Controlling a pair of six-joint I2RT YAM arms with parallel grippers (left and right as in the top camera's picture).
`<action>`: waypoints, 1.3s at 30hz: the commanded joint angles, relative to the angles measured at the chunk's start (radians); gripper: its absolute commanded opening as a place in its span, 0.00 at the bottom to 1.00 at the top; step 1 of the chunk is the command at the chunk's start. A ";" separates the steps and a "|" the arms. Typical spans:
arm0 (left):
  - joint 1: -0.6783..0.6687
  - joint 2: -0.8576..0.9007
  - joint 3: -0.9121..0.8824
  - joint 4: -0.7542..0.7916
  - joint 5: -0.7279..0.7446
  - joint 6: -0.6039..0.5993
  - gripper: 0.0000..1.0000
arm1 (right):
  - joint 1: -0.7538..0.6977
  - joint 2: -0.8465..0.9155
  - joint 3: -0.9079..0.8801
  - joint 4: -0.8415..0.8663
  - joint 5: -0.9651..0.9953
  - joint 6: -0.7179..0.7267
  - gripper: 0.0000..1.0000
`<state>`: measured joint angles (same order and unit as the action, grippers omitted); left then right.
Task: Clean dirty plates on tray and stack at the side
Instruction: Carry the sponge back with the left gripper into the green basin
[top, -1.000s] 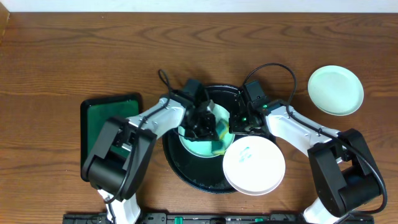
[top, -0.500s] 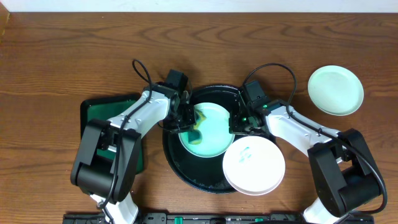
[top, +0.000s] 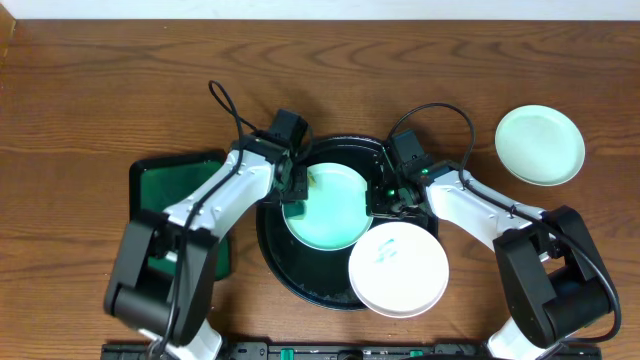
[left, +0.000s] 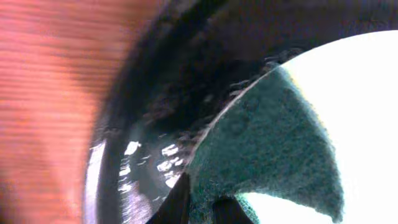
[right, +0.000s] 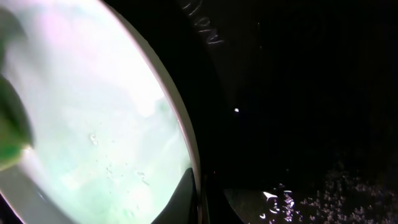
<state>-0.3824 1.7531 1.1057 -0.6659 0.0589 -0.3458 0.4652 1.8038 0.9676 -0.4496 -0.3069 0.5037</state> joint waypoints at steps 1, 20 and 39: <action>0.012 -0.100 -0.014 -0.045 -0.205 0.004 0.07 | -0.008 0.035 -0.029 -0.029 0.092 -0.012 0.01; 0.243 -0.253 -0.014 -0.313 -0.209 -0.105 0.08 | -0.008 0.034 0.024 -0.014 0.003 -0.187 0.01; 0.539 -0.253 -0.022 -0.323 -0.138 -0.052 0.21 | -0.007 0.034 0.250 -0.190 -0.024 -0.292 0.01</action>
<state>0.1543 1.5185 1.1004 -0.9871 -0.0917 -0.4179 0.4633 1.8374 1.1912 -0.6334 -0.3214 0.2348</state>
